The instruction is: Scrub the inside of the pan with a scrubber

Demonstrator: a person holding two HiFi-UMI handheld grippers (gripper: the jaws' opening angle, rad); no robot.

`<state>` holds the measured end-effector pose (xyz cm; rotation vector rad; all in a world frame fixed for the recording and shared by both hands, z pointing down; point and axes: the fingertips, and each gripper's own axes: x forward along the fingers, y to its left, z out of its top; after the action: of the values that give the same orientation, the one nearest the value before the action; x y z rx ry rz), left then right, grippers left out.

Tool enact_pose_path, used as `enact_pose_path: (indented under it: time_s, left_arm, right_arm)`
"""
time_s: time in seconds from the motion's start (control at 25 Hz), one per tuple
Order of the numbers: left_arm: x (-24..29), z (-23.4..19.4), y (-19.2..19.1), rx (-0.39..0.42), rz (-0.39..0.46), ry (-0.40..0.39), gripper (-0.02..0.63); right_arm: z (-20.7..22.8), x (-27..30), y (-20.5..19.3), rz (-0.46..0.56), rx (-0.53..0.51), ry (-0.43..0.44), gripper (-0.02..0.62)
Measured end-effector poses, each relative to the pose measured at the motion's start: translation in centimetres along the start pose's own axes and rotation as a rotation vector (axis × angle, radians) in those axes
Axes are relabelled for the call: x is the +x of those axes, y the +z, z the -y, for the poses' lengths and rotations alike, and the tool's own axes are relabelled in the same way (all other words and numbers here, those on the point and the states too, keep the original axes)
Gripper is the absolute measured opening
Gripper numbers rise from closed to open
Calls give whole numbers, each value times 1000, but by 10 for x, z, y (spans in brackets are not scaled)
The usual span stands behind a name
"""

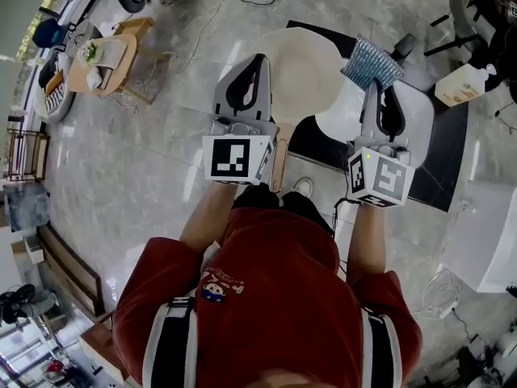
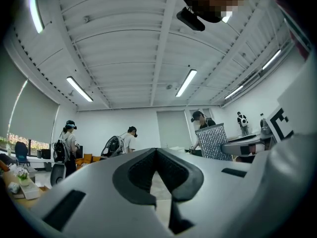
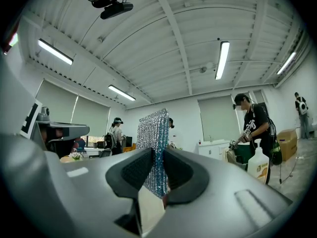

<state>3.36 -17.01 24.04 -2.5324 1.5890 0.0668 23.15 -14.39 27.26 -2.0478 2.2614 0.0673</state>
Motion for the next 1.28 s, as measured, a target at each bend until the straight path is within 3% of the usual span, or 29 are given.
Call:
enact_pose_path:
  time_s: [0.6, 1.08, 1.28]
  left_arm:
    - [57, -51, -56, -78, -54, -30, 5]
    - [61, -80, -97, -132, -100, -17, 5]
    - [61, -88, -111, -144, -117, -20, 5]
  right_arm:
    - [-23, 81, -59, -184, -6, 32, 89]
    - [-61, 148, -196, -527, 11, 119, 87]
    - [-60, 167, -257, -677, 95, 113, 86]
